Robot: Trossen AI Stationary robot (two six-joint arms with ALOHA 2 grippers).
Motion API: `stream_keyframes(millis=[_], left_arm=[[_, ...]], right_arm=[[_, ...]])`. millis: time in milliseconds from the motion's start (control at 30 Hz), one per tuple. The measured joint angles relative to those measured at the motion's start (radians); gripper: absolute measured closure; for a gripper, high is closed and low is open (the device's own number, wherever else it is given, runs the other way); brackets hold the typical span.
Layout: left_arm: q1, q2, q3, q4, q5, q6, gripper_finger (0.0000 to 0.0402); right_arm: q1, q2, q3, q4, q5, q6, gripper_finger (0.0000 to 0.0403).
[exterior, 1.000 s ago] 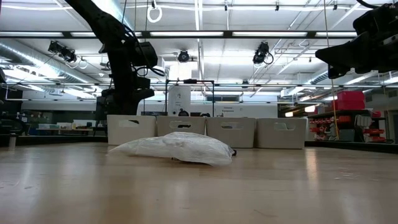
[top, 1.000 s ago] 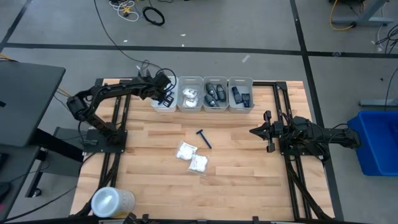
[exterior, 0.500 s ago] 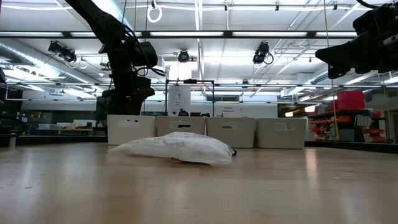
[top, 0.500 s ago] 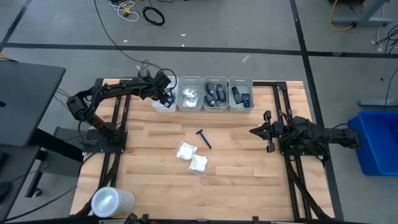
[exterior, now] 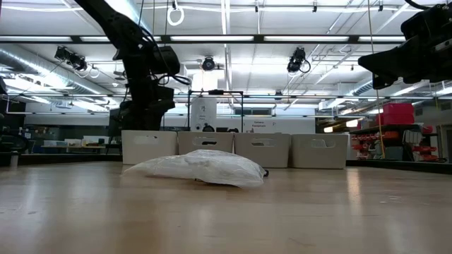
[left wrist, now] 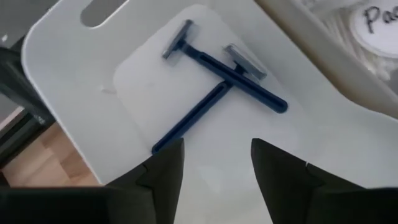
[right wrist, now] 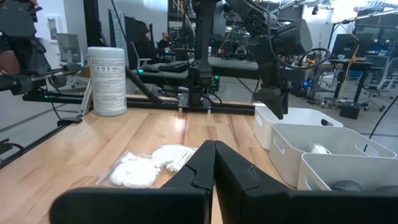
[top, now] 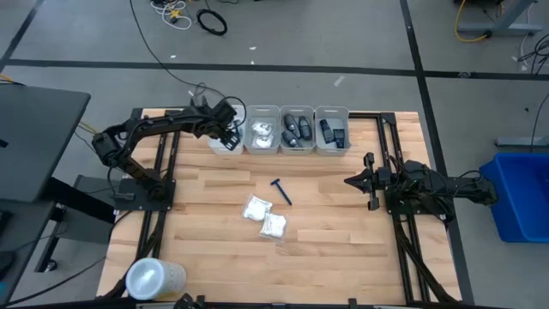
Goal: Pick & Place Travel size toiletries
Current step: Put the blue razor into the white bin
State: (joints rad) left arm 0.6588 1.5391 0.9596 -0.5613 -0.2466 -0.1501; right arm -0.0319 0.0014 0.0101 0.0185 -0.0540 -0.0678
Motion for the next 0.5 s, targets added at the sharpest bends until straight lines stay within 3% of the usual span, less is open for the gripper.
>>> stream_keyframes(millis=[500], left_arm=[[-0.025, -0.01, 0.0, 0.005, 0.015, 0.053, 0.0276]], right_arm=[[0.0, 0.0, 0.0, 0.0, 0.0, 0.0, 0.0389]])
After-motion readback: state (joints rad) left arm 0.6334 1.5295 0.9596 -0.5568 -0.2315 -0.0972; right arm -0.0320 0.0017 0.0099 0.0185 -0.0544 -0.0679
